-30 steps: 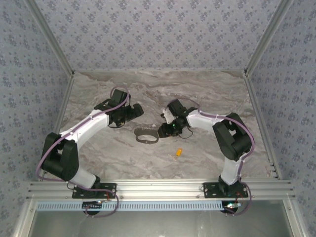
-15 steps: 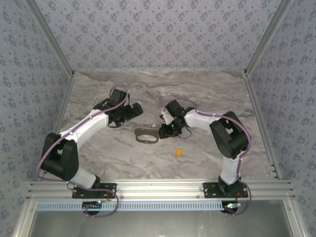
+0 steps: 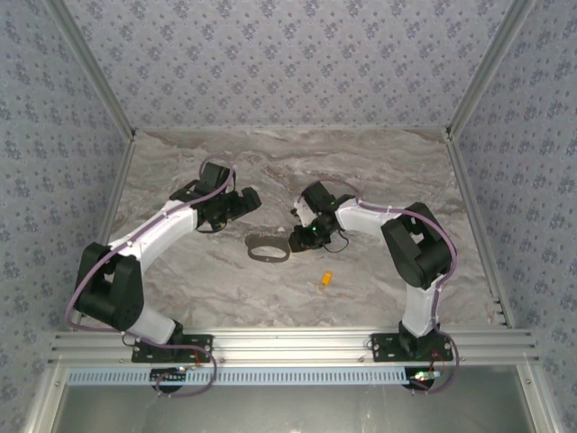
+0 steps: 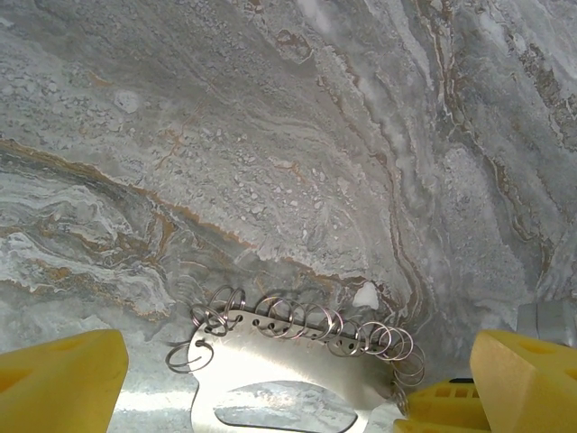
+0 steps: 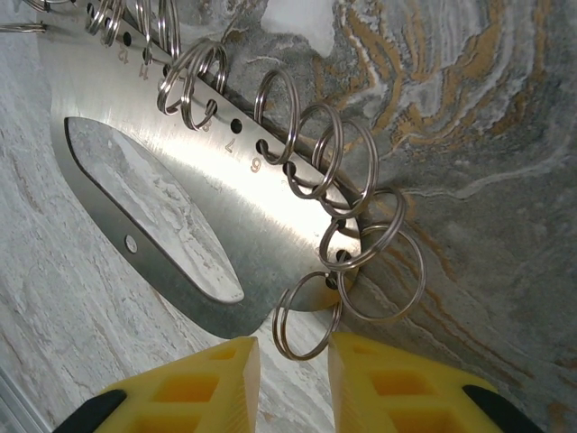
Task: Put the keys on the keyring
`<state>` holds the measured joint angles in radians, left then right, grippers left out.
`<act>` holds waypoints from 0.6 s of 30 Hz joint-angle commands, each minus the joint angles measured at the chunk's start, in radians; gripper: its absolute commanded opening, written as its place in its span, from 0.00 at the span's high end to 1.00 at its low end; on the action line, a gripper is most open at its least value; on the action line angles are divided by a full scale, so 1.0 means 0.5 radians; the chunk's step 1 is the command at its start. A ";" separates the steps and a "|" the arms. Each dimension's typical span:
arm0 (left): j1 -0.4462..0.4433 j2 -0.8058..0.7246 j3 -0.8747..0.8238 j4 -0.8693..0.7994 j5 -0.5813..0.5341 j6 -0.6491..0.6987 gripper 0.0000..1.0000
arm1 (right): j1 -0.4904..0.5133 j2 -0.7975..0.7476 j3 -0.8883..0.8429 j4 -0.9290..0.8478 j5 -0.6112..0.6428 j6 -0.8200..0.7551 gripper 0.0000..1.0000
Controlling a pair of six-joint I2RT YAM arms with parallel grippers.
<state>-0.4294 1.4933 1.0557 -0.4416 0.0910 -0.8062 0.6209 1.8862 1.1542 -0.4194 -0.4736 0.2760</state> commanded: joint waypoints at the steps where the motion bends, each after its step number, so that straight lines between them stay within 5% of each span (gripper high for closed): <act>1: 0.019 -0.069 -0.035 0.022 0.027 -0.028 0.02 | 0.012 0.047 0.056 -0.048 0.018 -0.009 0.72; 18: 0.050 -0.112 -0.087 0.053 0.052 -0.046 0.02 | 0.013 0.075 0.129 -0.066 0.035 -0.003 0.74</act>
<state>-0.4103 1.4658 1.0218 -0.4278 0.0975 -0.8143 0.6209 1.9148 1.1748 -0.4297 -0.4728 0.2760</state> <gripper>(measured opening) 0.976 0.256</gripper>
